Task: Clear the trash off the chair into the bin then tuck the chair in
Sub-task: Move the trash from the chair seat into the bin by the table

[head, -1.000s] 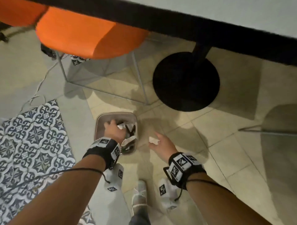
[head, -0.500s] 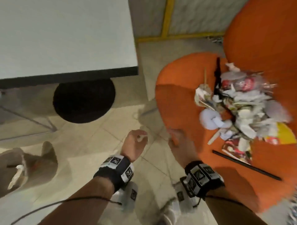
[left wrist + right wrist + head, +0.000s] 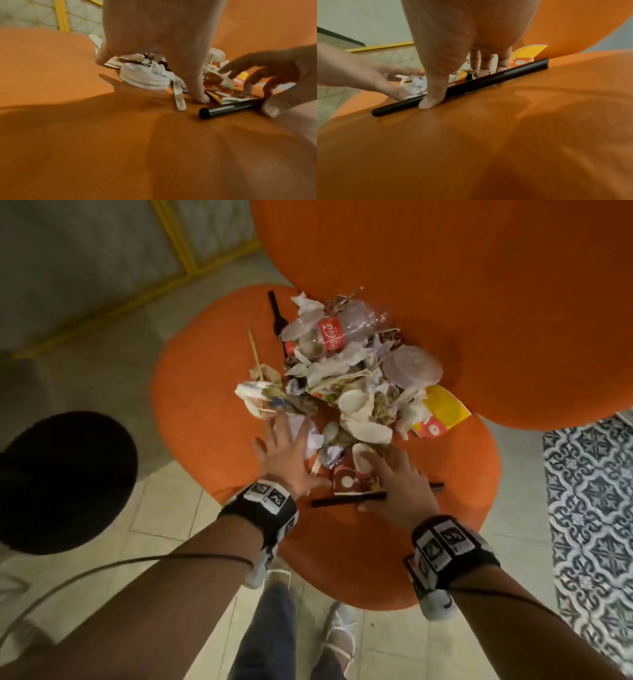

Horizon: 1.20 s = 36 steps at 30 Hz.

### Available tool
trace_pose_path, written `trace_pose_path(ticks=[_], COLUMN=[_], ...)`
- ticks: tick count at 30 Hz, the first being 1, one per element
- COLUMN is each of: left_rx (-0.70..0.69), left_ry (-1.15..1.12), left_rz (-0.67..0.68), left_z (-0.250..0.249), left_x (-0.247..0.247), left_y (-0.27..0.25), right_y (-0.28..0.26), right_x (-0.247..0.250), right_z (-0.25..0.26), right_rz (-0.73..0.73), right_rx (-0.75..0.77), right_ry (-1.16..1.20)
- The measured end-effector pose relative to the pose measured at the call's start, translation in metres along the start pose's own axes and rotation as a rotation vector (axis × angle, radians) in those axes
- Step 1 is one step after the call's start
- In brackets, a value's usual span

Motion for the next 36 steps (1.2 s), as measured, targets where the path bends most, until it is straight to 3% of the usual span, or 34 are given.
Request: trace_pose_path(ticks=[3,8,12,15,19,27,31,36], left_rx=[-0.043,-0.157,-0.123,-0.11,-0.082,-0.304,-0.245,-0.172], left_ry=[0.103,0.142,0.044,0.031,-0.084,-0.251,-0.348,-0.512], left_rz=[0.018,-0.13,-0.047,-0.051,-0.024,0.015,0.029,0.028], left_z=[-0.002,0.001,0.001,0.004,0.007,-0.001,-0.001,-0.005], left_x=[0.003,0.008,0.013,0.012,0.011,0.006,0.009,0.023], left_y=[0.012,0.017,0.023,0.029,0.032,0.021,0.022,0.025], right_y=[0.012,0.029,0.039,0.042,0.048,0.053,0.055,0.059], right_x=[0.002,0.006,0.009,0.011,0.007,0.004,0.005,0.009], right_z=[0.004,0.015,0.019,0.02,0.02,0.015,0.017,0.015], right_rz=[0.05,0.06,-0.007,-0.137,-0.234,-0.265,-0.285,-0.21], right_rx=[0.062,0.063,-0.004,-0.022,-0.052,-0.099,-0.116,-0.118], right_ry=[-0.067,-0.106,-0.111,-0.113,0.006,0.074,0.141,0.112])
Point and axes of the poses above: each hand's wrist, its own y-axis towards the middle knuckle, its own x-axis out of the back of the hand, z = x × y, the point moved 1 cm from there along y, towards the middle knuckle, and after that the axes turned 6 degrees about -y, right-handed, at the moved point
